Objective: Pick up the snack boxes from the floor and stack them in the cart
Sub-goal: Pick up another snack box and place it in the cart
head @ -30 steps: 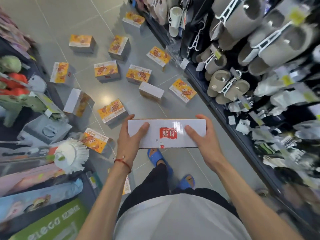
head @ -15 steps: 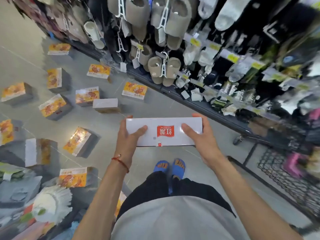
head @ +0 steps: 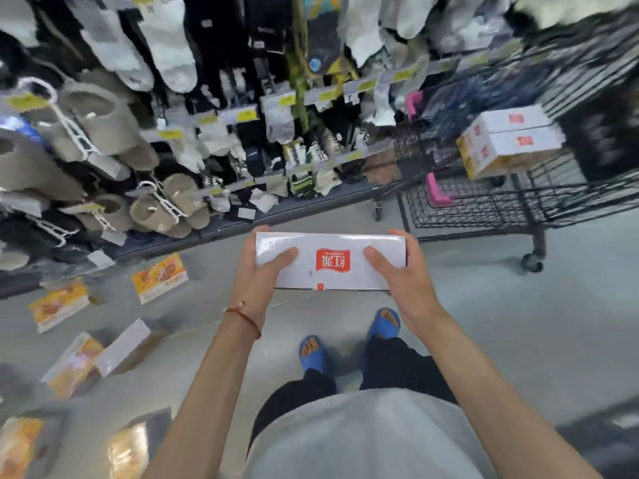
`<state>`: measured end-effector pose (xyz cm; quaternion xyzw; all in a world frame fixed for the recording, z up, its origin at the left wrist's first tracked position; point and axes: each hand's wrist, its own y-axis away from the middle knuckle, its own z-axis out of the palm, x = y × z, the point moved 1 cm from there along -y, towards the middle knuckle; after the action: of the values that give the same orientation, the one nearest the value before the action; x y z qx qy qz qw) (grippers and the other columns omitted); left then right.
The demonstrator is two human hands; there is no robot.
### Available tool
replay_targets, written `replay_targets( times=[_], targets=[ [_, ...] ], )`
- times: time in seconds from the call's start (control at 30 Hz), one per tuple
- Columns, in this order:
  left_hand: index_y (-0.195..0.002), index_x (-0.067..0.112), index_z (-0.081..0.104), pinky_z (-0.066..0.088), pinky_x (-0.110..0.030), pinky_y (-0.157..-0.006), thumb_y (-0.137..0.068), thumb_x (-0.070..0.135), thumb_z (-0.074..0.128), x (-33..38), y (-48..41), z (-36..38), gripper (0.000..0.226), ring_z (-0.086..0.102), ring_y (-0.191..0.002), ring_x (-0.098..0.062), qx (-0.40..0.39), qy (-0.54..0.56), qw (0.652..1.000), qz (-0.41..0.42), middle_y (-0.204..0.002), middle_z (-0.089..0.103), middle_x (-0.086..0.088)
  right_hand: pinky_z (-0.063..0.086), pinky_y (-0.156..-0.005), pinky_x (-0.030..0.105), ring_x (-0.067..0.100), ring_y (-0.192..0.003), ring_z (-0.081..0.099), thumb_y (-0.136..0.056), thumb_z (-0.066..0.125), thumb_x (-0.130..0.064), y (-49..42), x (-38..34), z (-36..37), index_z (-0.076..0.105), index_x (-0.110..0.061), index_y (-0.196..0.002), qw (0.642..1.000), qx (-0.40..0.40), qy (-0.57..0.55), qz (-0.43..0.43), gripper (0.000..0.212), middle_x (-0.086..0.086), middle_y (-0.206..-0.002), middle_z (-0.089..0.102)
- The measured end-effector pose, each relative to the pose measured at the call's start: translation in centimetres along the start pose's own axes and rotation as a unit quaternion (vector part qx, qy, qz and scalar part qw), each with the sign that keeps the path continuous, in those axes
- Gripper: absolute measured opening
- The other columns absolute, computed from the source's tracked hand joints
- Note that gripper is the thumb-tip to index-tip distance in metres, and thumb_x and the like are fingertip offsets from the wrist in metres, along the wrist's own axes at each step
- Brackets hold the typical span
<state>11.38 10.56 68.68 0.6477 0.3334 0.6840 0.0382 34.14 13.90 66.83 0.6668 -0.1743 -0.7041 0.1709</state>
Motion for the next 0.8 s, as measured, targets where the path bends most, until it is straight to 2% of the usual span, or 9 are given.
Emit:
replay_targets(
  times=[0.1,0.17,0.23,0.37,0.53,0.67,0.8],
  targets=[
    [-0.138,0.032,0.050,0.055,-0.042,-0.094,-0.088,0.020,0.077,1.3,-1.2,5.1,0.058,0.066,-0.114,-0.027,-0.061,-0.045,0.997,0.013,-0.125,0.067,-0.004,0.061,-0.088,0.042,0.018,-0.106,0.068,-0.091,0.079,-0.025,-0.6,-0.8,-4.2,0.054,-0.031,-0.129,0.998,0.053,-0.023,-0.006,0.046,-0.002,-0.119,0.067],
    [-0.138,0.033,0.051,0.054,-0.047,-0.098,-0.087,0.021,0.077,2.1,-1.9,8.8,0.058,0.066,-0.116,-0.030,-0.084,-0.067,0.994,0.020,-0.126,0.067,-0.005,0.058,-0.078,0.032,0.014,-0.102,0.068,-0.092,0.078,-0.026,-1.3,-1.3,-7.1,0.053,-0.034,-0.126,0.995,0.088,-0.035,-0.013,0.043,-0.004,-0.117,0.067],
    [-0.138,0.031,0.051,0.054,-0.048,-0.100,-0.088,0.020,0.076,3.0,-2.6,13.0,0.057,0.067,-0.113,-0.028,-0.106,-0.084,0.990,0.027,-0.124,0.068,-0.003,0.057,-0.074,0.029,0.015,-0.102,0.069,-0.092,0.077,-0.027,-2.4,-2.0,-10.1,0.052,-0.035,-0.127,0.992,0.114,-0.048,-0.016,0.043,-0.002,-0.118,0.067],
    [-0.139,0.025,0.051,0.055,-0.048,-0.097,-0.088,0.017,0.075,4.7,-3.6,21.6,0.057,0.068,-0.097,-0.017,-0.139,-0.099,0.985,0.039,-0.112,0.069,0.003,0.062,-0.085,0.039,0.019,-0.105,0.070,-0.093,0.076,-0.029,-5.2,-3.7,-16.7,0.050,-0.035,-0.130,0.986,0.152,-0.064,-0.026,0.046,-0.001,-0.118,0.067],
    [-0.135,0.033,0.052,0.054,-0.050,-0.098,-0.084,0.023,0.078,6.1,-4.1,32.1,0.059,0.067,-0.109,-0.025,-0.163,-0.120,0.977,0.068,-0.124,0.067,-0.005,0.062,-0.090,0.042,0.021,-0.111,0.068,-0.093,0.076,-0.032,-8.8,-6.5,-25.6,0.049,-0.037,-0.132,0.981,0.177,-0.058,-0.046,0.047,-0.001,-0.122,0.066],
    [-0.134,0.032,0.052,0.058,-0.041,-0.089,-0.082,0.026,0.078,7.1,-4.5,39.2,0.058,0.068,-0.109,-0.026,-0.163,-0.123,0.974,0.097,-0.121,0.067,-0.004,0.063,-0.084,0.032,0.019,-0.112,0.068,-0.095,0.073,-0.031,-11.7,-9.2,-31.7,0.046,-0.036,-0.135,0.982,0.172,-0.045,-0.066,0.048,0.000,-0.126,0.065],
    [-0.136,0.023,0.050,0.057,-0.023,-0.072,-0.090,0.016,0.073,8.7,-5.2,45.2,0.052,0.068,-0.089,-0.005,-0.153,-0.116,0.974,0.120,-0.109,0.065,0.002,0.062,-0.089,0.035,0.016,-0.113,0.068,-0.094,0.074,-0.033,-15.1,-12.2,-36.5,0.046,-0.036,-0.139,0.981,0.178,-0.029,-0.077,0.052,-0.003,-0.127,0.066]
  ],
)
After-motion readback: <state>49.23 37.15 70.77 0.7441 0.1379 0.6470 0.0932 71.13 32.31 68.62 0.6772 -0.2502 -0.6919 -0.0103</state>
